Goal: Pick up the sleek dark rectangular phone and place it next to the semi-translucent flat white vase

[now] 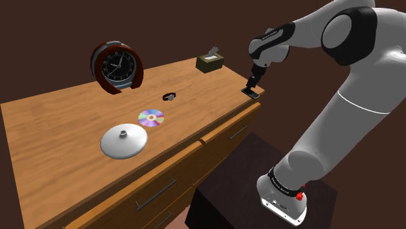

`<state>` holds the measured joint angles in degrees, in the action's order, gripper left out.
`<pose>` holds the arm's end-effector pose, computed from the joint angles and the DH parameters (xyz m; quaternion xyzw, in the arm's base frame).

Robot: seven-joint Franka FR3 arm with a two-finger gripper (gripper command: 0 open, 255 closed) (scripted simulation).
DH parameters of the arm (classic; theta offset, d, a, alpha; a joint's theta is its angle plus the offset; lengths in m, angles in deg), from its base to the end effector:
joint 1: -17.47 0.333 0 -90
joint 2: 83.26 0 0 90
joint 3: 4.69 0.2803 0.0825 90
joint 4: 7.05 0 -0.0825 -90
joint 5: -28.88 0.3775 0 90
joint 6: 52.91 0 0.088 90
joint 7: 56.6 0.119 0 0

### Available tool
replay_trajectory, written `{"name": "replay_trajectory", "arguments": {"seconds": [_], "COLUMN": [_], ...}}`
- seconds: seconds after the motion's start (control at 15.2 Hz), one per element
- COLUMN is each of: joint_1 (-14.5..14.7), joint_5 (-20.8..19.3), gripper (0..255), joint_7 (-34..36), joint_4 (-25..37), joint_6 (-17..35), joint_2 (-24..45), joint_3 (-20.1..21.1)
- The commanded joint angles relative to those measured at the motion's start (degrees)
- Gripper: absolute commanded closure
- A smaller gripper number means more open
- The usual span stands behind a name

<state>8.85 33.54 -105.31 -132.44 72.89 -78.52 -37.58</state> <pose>0.3964 -0.3464 0.3069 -0.9988 -0.0381 0.0147 0.0286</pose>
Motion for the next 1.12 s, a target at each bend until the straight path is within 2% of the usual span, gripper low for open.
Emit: {"name": "replay_trajectory", "arguments": {"seconds": [0.0,0.59,0.66,1.06], "joint_1": [-0.1,-0.2,-0.2,-0.1], "joint_5": [0.8,1.4,1.4,1.4], "gripper": [0,0,255,255], "joint_7": [-0.5,-1.0,-1.0,-0.9], "joint_4": [-0.7,-1.2,-1.2,-1.3], "joint_6": [1.6,2.7,2.7,2.7], "joint_2": [1.0,1.8,1.8,1.8], "joint_3": [0.1,0.2,0.2,0.2]}}
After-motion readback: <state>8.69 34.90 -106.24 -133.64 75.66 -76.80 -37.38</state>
